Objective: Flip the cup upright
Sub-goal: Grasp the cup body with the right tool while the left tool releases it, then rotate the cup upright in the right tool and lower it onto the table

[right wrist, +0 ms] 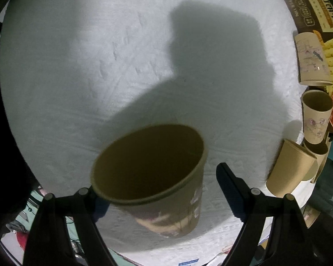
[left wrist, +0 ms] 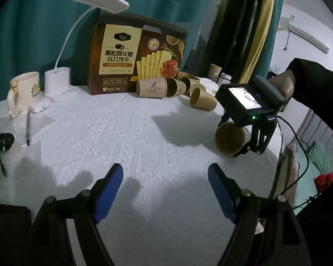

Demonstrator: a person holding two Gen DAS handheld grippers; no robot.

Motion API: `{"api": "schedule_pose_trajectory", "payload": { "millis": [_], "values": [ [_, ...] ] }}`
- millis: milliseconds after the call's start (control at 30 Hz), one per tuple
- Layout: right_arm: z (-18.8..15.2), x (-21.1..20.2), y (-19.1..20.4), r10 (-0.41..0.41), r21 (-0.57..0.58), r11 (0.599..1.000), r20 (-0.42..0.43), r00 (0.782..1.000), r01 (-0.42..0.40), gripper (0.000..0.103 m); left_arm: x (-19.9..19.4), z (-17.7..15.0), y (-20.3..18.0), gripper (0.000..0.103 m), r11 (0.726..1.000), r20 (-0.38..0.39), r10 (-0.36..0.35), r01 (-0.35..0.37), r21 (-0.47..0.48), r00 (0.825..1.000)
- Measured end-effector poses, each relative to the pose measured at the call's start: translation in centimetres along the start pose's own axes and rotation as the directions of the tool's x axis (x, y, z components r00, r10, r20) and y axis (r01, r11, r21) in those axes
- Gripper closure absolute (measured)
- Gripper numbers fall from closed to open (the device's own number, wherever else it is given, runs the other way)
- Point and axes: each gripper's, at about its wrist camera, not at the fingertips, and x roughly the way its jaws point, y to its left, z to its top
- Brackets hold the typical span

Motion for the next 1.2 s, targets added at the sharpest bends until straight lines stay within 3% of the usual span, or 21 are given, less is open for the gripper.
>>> {"api": "schedule_pose_trajectory", "payload": {
  "millis": [67, 133, 167, 400, 733, 900, 1000, 1100, 1200],
  "values": [
    [-0.1, -0.1, -0.4, 0.008, 0.006, 1.000, 0.006, 1.000, -0.008, 0.023, -0.4, -0.1, 0.1, 0.024, 1.000, 0.014, -0.011, 0.011, 0.003, 1.000],
    [-0.3, -0.3, -1.0, 0.035, 0.021, 0.999, 0.010, 0.999, -0.035, 0.040, -0.6, 0.1, 0.1, 0.024, 1.000, 0.028, -0.016, 0.016, 0.004, 0.999],
    [0.0, 0.0, -1.9, 0.044, 0.024, 0.999, 0.012, 0.999, -0.044, 0.042, -0.6, 0.1, 0.1, 0.024, 1.000, 0.030, -0.015, 0.015, 0.005, 0.999],
    [-1.3, -1.1, -2.6, -0.006, 0.057, 0.998, 0.031, 1.000, 0.004, 0.043, -0.3, 0.3, 0.1, 0.024, 0.999, 0.020, 0.025, -0.026, 0.023, 0.999],
    [-5.1, -2.1, -4.6, -0.091, 0.278, 0.959, 0.148, 0.985, 0.047, 0.043, 0.5, 1.2, -1.8, 0.024, 0.998, 0.004, 0.021, -0.021, 0.065, 1.000],
    [-9.0, -3.2, -5.3, -0.145, 0.441, 0.897, 0.251, 0.957, 0.021, 0.043, 1.7, 1.8, -3.1, 0.024, 0.997, -0.020, 0.009, -0.008, 0.073, 1.000],
    [-12.7, -4.1, -2.8, -0.187, 0.525, 0.851, 0.302, 0.935, 0.001, 0.043, 2.9, 2.1, -4.2, 0.024, 0.996, -0.050, 0.001, 0.003, 0.084, 0.999],
    [-13.9, -3.2, -1.0, -0.233, 0.610, 0.792, 0.356, 0.905, -0.036, 0.043, 3.9, 2.4, -5.4, 0.024, 0.994, -0.073, 0.000, 0.007, 0.107, 0.997],
    [-15.2, -3.0, 0.4, -0.306, 0.700, 0.710, 0.406, 0.861, -0.078, 0.043, 5.0, 2.8, -6.4, 0.024, 0.992, -0.097, -0.008, 0.020, 0.123, 0.995]
  ]
}}
